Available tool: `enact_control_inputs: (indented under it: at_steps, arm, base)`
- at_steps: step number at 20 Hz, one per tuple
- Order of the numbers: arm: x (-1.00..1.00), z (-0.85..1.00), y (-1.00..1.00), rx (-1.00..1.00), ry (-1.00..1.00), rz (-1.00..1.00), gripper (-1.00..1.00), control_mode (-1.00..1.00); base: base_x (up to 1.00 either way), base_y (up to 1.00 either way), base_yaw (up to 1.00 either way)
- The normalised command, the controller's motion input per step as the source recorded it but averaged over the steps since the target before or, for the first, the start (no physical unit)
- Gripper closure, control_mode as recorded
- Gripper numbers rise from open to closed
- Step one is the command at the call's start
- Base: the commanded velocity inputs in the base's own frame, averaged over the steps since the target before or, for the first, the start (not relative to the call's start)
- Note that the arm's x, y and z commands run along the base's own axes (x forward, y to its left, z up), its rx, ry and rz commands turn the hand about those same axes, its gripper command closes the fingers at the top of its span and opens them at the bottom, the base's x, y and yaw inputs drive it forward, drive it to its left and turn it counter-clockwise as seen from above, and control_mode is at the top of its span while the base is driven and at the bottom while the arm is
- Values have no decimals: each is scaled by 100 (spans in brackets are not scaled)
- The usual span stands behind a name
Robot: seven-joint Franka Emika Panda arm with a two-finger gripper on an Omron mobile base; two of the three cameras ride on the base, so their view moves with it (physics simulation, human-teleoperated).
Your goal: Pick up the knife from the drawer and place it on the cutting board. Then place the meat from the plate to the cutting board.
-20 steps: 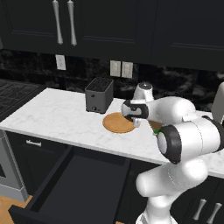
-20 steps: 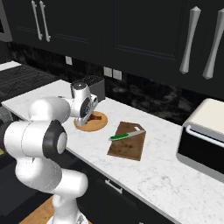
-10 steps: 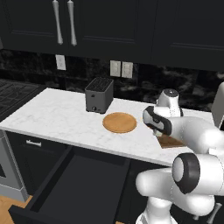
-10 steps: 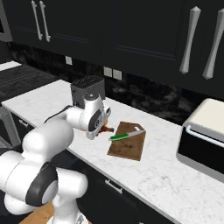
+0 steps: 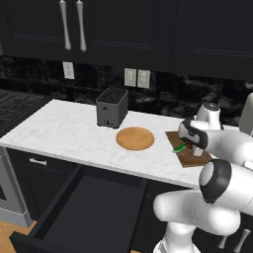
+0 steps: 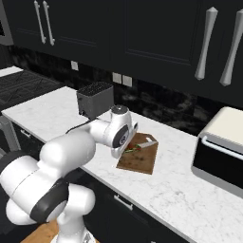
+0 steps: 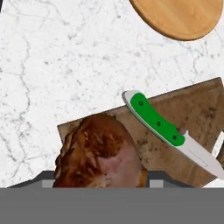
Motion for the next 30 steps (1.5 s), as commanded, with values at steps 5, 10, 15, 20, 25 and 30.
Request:
enact_control_inputs:
  at_steps: [5, 10, 15, 20, 25, 30]
  arm:
    - [0, -34, -36, 0, 5, 0, 100, -100]
    - [8, -40, 0, 0, 0, 0, 100, -100]
    - [10, -26, 0, 0, 0, 0, 100, -100]
    - [22, -23, -1, 0, 0, 0, 100, -100]
    - [32, -21, -1, 0, 0, 1, 100, -100]
    - [15, -16, -9, 0, 0, 4, 100, -100]
  base:
    - [0, 0, 0]
    - [0, 0, 0]
    - [0, 0, 0]
    - [0, 0, 0]
    - [0, 0, 0]
    - [0, 0, 0]
